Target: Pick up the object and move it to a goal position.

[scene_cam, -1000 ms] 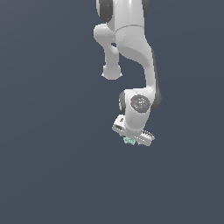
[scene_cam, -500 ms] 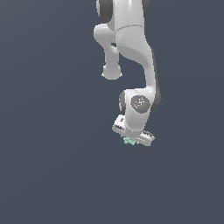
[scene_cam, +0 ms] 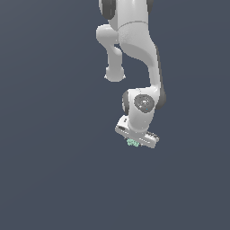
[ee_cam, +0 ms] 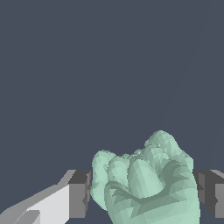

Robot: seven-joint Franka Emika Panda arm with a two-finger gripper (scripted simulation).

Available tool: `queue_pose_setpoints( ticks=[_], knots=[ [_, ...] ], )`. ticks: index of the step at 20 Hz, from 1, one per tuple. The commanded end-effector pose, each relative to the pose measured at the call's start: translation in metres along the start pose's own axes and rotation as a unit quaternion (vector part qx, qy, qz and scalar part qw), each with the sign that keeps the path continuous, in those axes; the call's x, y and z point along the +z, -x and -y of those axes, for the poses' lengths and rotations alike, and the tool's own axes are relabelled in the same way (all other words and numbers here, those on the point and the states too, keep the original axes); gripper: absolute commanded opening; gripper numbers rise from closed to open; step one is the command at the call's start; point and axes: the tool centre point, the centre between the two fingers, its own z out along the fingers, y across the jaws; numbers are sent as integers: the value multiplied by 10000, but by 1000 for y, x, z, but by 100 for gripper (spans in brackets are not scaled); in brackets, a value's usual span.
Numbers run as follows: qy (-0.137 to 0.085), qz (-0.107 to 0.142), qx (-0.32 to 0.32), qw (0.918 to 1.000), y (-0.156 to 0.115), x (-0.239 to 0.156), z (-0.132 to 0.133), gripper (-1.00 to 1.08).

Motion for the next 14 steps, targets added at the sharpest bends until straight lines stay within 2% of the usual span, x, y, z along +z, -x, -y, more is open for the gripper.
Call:
queue_pose_setpoints(
  ticks=[1, 14],
  knots=[
    [-3, -4, 0, 10000, 4, -8, -2, -100],
    [-3, -4, 0, 10000, 43, -91, -23, -100]
  ],
)
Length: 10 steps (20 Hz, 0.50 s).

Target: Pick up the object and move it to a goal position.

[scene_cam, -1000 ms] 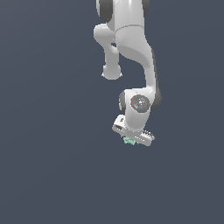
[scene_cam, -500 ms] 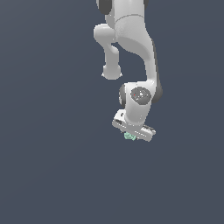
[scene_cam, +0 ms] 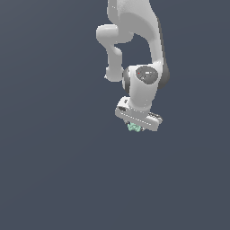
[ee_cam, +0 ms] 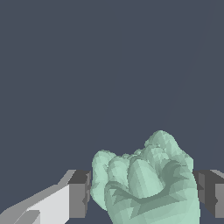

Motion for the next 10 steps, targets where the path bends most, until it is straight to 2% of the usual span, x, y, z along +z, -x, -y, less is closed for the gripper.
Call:
queue_pose_setpoints(
  ticks=[1, 10],
  knots=[
    [-2, -2, 0, 10000, 10, -20, -5, -100],
    [-2, -2, 0, 10000, 44, -95, -24, -100]
  ],
)
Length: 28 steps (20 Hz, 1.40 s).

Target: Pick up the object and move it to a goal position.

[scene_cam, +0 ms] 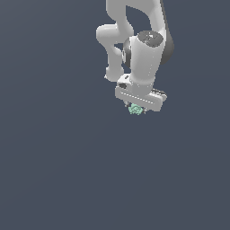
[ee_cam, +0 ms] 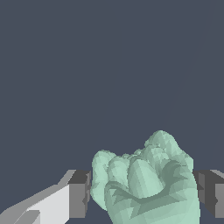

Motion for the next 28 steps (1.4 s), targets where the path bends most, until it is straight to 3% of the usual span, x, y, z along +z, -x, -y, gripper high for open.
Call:
queue_pose_setpoints(
  ticks=[1, 16, 28],
  knots=[
    [0, 0, 0, 10000, 10, -22, -6, -100],
    [2, -2, 1, 10000, 65, -147, -34, -100],
    [0, -1, 0, 10000, 80, -186, -41, -100]
  ],
)
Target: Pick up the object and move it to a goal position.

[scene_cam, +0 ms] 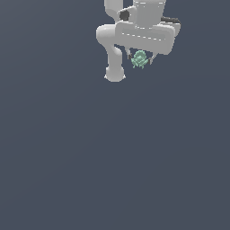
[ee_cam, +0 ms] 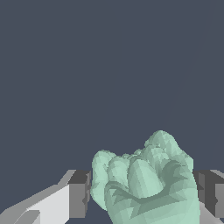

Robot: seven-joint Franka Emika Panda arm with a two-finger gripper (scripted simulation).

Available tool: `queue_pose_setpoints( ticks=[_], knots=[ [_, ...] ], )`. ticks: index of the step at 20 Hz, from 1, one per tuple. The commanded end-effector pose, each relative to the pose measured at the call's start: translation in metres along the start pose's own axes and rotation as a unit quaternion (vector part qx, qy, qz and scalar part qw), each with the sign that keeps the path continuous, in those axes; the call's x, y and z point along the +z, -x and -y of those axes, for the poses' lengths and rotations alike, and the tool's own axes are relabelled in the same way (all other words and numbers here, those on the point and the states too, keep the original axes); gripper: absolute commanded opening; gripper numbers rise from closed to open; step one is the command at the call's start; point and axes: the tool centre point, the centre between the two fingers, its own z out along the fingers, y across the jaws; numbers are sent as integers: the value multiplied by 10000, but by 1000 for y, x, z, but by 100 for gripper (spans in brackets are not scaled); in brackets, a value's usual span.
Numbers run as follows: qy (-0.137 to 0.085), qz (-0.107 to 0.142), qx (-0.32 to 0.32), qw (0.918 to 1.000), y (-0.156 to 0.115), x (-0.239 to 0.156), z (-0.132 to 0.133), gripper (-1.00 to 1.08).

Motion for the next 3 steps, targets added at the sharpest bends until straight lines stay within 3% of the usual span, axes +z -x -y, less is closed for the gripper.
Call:
queue_pose_setpoints(
  ticks=[1, 3],
  knots=[
    [3, 5, 0, 10000, 0, -2, 0, -100],
    [3, 5, 0, 10000, 0, -1, 0, -100]
  ],
)
